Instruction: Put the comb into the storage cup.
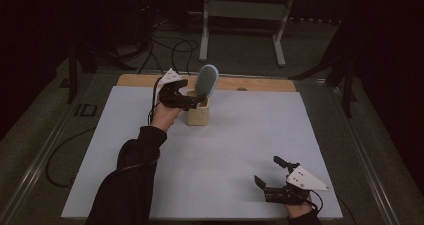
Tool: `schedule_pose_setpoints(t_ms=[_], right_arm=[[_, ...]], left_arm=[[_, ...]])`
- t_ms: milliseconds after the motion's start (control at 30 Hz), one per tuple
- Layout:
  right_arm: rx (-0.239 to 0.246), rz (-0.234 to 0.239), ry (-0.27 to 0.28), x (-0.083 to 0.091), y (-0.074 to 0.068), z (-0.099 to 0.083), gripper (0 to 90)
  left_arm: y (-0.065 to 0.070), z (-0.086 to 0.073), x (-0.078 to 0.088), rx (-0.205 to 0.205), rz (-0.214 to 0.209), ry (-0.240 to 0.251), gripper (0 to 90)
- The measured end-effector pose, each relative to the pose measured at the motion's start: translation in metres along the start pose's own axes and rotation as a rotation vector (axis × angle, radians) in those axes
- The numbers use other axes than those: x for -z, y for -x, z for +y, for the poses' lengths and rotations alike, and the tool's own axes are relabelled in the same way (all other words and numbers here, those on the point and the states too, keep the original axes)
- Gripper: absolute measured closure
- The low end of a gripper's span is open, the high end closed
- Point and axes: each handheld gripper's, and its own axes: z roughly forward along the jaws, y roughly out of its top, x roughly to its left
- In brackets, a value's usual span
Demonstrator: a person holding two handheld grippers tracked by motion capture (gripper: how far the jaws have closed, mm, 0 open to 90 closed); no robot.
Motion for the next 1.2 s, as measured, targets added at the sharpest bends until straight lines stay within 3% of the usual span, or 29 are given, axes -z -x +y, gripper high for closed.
schedule_pose_setpoints(t_ms=[200,500,1200], right_arm=[[-0.003,-0.005,0.004,0.001,0.0,0.0,8.5],[-0.005,-0.007,0.003,0.0,0.0,0.001,8.6],[0.001,-0.008,-0.002,-0.001,-0.001,0.001,8.6]], left_arm=[[0.004,0.003,0.006,-0.034,0.002,-0.033,0.0],[0.006,0.005,0.025,-0.043,-0.041,-0.048,0.0],[0.014,-0.006,0.073,-0.064,-0.072,-0.085,0.0]])
